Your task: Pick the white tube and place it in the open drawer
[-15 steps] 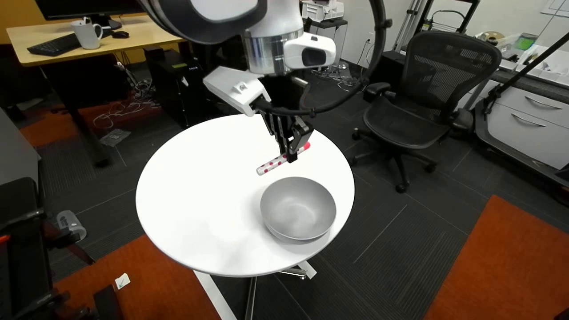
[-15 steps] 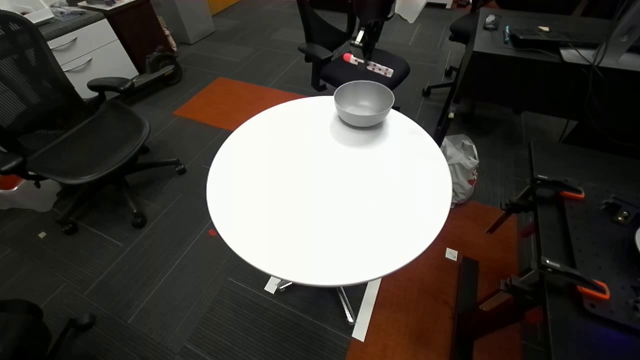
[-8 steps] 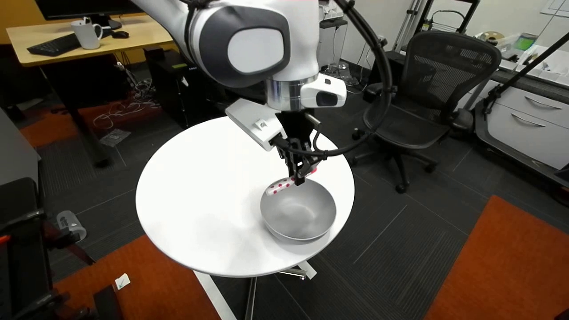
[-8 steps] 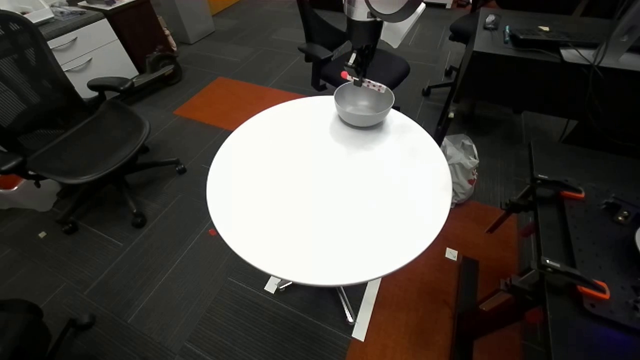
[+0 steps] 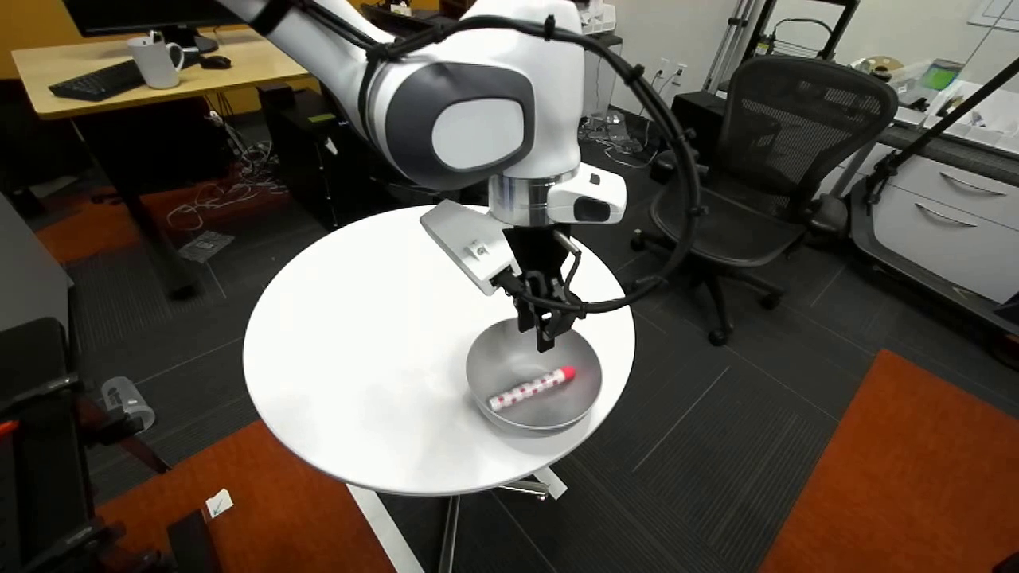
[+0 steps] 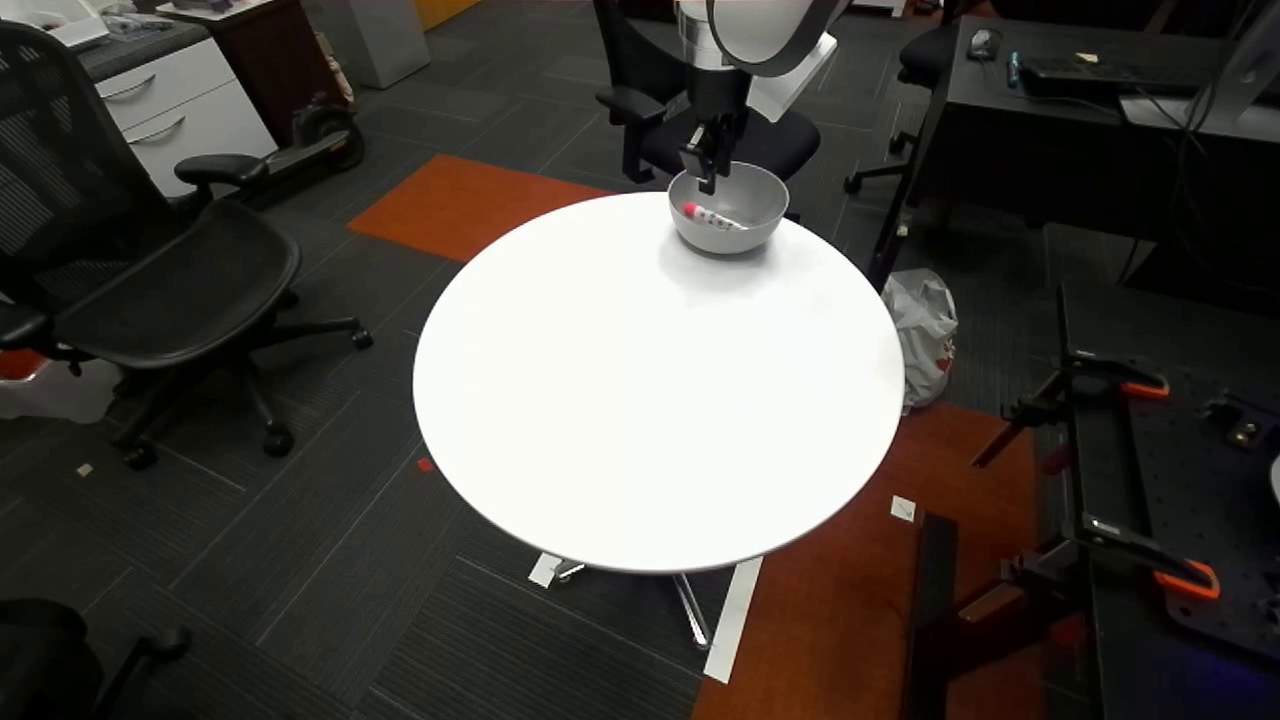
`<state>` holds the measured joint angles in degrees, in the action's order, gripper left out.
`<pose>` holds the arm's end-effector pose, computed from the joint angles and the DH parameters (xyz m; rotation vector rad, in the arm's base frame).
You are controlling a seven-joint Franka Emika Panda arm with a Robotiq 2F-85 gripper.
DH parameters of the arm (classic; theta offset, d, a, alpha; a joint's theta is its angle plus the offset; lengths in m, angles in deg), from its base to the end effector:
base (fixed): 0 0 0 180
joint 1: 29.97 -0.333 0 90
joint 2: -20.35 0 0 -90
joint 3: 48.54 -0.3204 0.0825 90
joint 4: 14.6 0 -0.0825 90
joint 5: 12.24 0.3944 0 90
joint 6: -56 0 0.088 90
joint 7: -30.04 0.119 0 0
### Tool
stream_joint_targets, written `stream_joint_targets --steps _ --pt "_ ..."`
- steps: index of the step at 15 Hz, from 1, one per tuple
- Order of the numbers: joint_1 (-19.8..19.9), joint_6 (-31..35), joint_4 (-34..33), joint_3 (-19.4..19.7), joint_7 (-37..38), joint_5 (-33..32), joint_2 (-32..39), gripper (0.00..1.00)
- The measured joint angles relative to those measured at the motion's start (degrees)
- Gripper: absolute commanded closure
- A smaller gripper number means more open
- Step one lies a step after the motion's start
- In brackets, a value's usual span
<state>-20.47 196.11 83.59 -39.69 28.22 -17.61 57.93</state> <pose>0.6602 -0.2095 0.2042 2.9608 -0.2723 0.0777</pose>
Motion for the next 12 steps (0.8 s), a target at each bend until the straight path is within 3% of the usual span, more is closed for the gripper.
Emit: stream_joint_targets --steps 4,12 --pt "0.26 0.0 -0.41 0.0 0.03 0.03 0.17 0.0" --pt "0.34 0.0 -1.0 0.0 0.01 0.02 0.31 0.0"
